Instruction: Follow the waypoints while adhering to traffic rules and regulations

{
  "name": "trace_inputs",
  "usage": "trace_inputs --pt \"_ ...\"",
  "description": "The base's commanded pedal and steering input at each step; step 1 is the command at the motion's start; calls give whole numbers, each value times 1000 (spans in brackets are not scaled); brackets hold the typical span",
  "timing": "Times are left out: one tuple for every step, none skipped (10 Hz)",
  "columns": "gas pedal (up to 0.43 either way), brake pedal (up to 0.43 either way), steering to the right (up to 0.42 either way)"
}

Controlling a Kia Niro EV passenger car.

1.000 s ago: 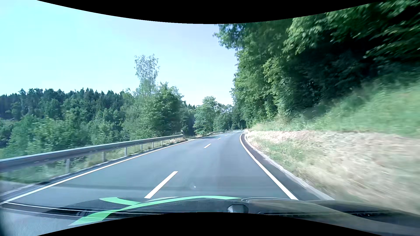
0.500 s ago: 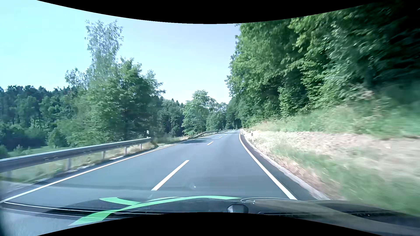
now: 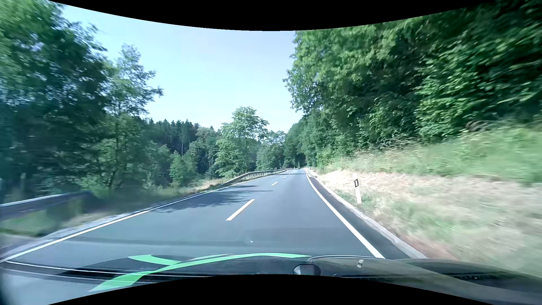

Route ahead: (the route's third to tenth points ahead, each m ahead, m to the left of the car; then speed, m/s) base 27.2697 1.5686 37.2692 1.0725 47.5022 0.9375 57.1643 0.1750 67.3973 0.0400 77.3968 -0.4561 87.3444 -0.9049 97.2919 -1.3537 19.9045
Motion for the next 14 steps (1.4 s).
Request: trace_inputs --pt "209 0 13" --pt "209 0 12" --pt "209 0 12" --pt "209 0 12" --pt "220 0 12" --pt "220 0 12" --pt "220 0 12" --pt "220 0 12" --pt "220 0 11" --pt "220 0 11" --pt "209 0 11" --pt "209 0 10" --pt "197 0 9" --pt "169 0 6"
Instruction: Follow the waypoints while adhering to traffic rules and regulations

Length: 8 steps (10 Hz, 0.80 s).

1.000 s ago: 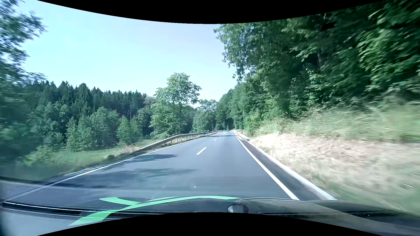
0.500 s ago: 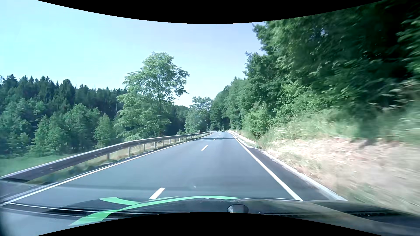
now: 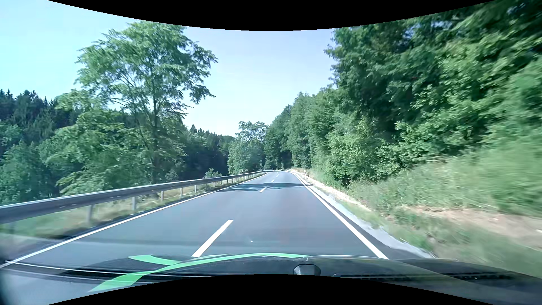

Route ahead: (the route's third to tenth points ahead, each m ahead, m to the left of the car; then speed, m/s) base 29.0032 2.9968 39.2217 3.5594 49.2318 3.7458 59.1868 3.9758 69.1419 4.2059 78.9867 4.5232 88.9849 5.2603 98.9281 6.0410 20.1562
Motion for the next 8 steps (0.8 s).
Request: trace_inputs --pt "157 0 5" --pt "169 0 3" --pt "177 0 2" --pt "209 0 0" --pt "220 0 -3" --pt "228 0 -4" --pt "228 0 -5" --pt "220 0 -5"
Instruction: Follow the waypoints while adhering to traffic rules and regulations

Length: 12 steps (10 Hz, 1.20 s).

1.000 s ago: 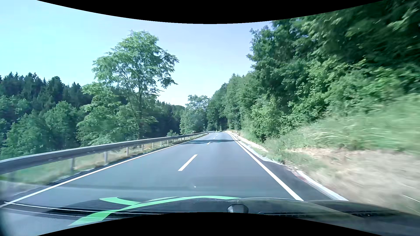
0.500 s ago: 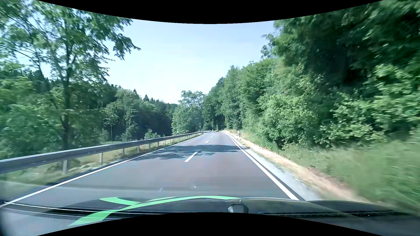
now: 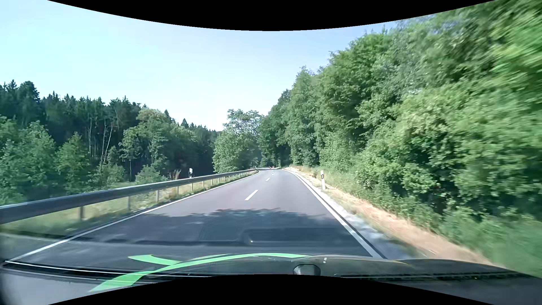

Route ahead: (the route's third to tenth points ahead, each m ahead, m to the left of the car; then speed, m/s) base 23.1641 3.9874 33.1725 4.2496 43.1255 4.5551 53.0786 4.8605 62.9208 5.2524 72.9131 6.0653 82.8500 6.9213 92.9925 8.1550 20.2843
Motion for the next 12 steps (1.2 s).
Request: trace_inputs --pt "157 0 -5" --pt "150 0 -6" --pt "157 0 -6" --pt "169 0 -6" --pt "177 0 -4" --pt "169 0 -3" --pt "118 0 -2" --pt "98 0 -3" --pt "98 0 -3" --pt "98 0 -3" --pt "59 0 -3" --pt "59 0 -3"
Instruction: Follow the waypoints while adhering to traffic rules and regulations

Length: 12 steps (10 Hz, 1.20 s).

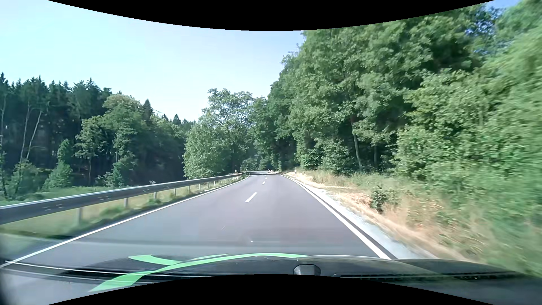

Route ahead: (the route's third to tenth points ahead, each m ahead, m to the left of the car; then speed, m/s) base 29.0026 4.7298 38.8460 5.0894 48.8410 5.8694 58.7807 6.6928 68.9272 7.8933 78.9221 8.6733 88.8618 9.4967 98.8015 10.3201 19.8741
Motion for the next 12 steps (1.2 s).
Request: trace_inputs --pt "47 0 -6" --pt "20 0 -6" --pt "0 0 -6" --pt "0 0 -8" --pt "8 0 -10" --pt "28 0 -14" --pt "39 0 -14" --pt "47 0 -14" --pt "59 0 -16" --pt "79 0 -18" --pt "79 0 -19" --pt "87 0 -19"
